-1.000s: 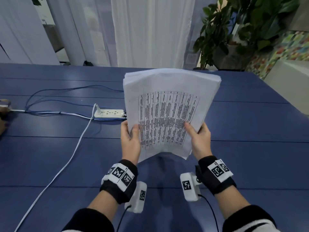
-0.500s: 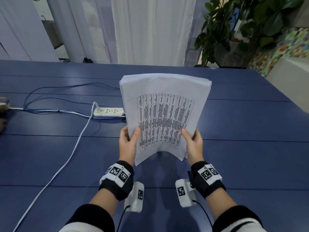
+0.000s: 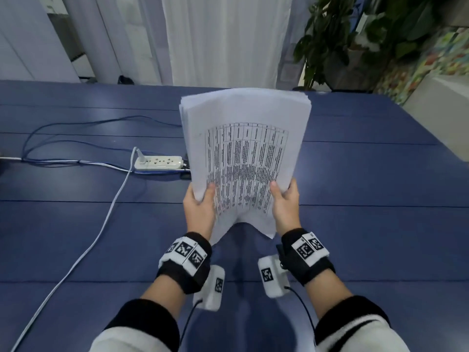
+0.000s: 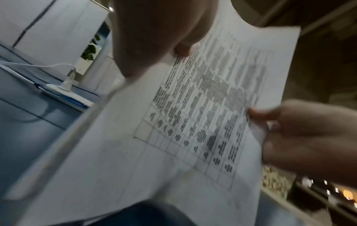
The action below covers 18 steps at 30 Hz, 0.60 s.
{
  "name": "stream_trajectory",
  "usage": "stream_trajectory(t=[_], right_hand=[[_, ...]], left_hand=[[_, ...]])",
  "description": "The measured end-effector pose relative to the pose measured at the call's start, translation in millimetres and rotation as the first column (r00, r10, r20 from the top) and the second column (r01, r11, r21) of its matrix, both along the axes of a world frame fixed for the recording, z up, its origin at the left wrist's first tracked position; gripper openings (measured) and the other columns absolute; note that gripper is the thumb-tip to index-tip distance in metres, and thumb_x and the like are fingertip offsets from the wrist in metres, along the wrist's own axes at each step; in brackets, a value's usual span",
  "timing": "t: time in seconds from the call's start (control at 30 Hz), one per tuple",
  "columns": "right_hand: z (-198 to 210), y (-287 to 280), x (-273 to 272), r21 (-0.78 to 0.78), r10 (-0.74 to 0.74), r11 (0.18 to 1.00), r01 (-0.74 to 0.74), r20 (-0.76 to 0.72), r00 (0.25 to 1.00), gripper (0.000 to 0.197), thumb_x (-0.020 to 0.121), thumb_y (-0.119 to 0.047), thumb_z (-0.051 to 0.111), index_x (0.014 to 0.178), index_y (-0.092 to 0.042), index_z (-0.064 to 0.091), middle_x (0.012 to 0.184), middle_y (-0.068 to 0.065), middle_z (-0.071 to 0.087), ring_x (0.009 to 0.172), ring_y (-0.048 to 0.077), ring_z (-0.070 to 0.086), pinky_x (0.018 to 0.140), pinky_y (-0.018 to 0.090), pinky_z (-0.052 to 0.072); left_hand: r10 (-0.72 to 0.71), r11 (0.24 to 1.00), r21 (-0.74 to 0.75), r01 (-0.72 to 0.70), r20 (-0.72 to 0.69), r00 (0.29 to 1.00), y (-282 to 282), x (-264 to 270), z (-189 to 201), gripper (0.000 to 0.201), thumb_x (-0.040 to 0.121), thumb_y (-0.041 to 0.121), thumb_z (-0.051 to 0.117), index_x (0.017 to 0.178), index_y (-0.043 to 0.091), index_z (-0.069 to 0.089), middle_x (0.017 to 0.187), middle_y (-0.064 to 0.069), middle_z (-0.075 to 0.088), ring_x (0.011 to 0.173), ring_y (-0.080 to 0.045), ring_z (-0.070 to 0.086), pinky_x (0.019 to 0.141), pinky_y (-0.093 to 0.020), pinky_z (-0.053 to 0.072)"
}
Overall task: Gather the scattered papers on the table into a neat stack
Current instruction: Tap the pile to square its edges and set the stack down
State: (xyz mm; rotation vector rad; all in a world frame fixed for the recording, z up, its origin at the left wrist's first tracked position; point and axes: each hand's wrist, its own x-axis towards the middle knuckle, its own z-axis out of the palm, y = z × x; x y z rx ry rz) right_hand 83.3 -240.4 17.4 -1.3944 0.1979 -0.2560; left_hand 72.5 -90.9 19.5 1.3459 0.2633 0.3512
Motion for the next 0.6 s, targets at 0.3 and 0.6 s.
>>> stream_trajectory(t=[0.3, 0.6], right_hand=[[-35.9, -11.7, -17.8, -0.138, 0.11, 0.981, -0.135, -0.176, 0.978, 0.034, 0.096, -0.005, 0.045, 0.129, -0.014, 0.041, 0.123, -0.002, 0.053, 0.118, 0.014, 0.051, 0.095, 0.02, 0.038], [-15.6, -36.2, -6.8, -0.292, 0.224, 0.892, -0.346, -0.379, 0.898, 0.022, 0.088, -0.008, 0.062, 0.108, 0.0, 0.06, 0.098, 0.009, 0.066, 0.074, 0.014, 0.062, 0.059, 0.012, 0.051]], left_hand=[[-0.184, 0.969, 0.116, 0.217, -0.248, 0.951, 30.5, -14.2, -10.6, 0.004, 0.085, 0.013, 0.065, 0.088, 0.014, 0.063, 0.086, 0.004, 0.065, 0.084, -0.012, 0.061, 0.074, -0.022, 0.047], [-0.124, 0.99, 0.024, 0.142, -0.353, 0.927, 55.5, -12.0, -7.4, 0.028, 0.085, 0.004, 0.064, 0.112, 0.0, 0.06, 0.107, -0.013, 0.065, 0.086, -0.016, 0.06, 0.093, -0.033, 0.045]])
